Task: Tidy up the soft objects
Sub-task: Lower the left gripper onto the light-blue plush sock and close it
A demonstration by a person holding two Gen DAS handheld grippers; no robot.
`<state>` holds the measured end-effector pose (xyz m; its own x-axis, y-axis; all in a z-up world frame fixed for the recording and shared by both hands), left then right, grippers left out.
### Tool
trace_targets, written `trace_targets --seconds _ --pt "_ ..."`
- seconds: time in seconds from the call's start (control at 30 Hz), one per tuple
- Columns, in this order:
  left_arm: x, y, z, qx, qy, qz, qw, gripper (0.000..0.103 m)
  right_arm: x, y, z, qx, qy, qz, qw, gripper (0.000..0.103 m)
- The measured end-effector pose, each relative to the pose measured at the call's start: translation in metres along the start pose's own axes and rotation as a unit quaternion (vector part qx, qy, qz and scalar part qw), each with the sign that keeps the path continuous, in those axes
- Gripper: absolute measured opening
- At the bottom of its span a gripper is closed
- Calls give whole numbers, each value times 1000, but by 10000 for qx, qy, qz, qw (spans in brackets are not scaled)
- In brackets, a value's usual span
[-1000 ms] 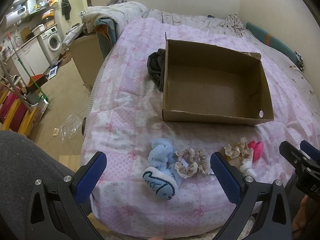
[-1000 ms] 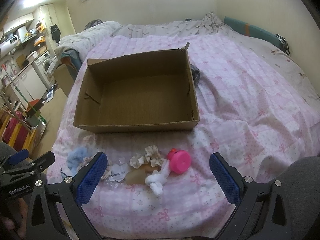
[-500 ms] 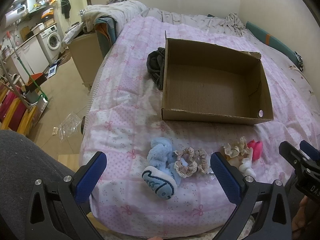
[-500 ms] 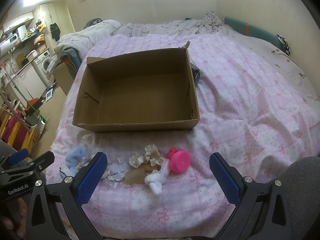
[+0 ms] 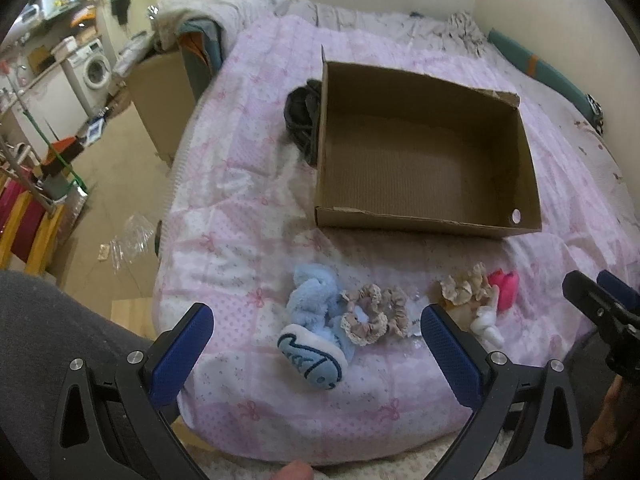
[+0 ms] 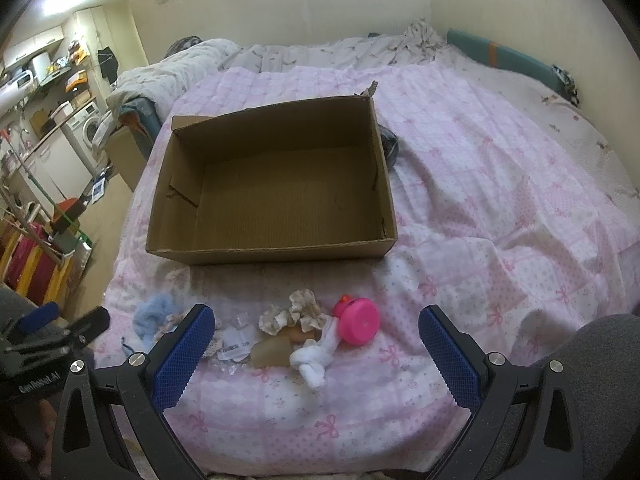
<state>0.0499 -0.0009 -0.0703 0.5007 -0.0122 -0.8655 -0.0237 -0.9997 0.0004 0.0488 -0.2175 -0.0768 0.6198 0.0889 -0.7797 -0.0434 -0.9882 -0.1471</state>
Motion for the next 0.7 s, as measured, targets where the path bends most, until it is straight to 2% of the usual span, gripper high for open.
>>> trace_targets --seconds 0.3,0.5,0.7 --pt "8 -2 -25 220 -656 43 9976 103 9 6 -17 -155 -576 -380 9975 103" --pt "32 -15 -23 -68 -1164 113 9931 103 33 19 -13 -106 -1038 -384 9938 103" --pt "48 -9 -18 91 -1444 150 9894 103 50 25 -8 -2 -1363 -457 9896 103"
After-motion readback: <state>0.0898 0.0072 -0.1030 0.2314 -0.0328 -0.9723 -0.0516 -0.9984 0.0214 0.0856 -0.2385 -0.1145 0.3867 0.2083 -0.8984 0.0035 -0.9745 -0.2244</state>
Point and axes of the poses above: each gripper's, at about its wrist camera, not at the fingertips, and x roughly the way its jaws point, y to its right, z to its underside, the point moved 7 cm from there along x, roughly the way its jaws point
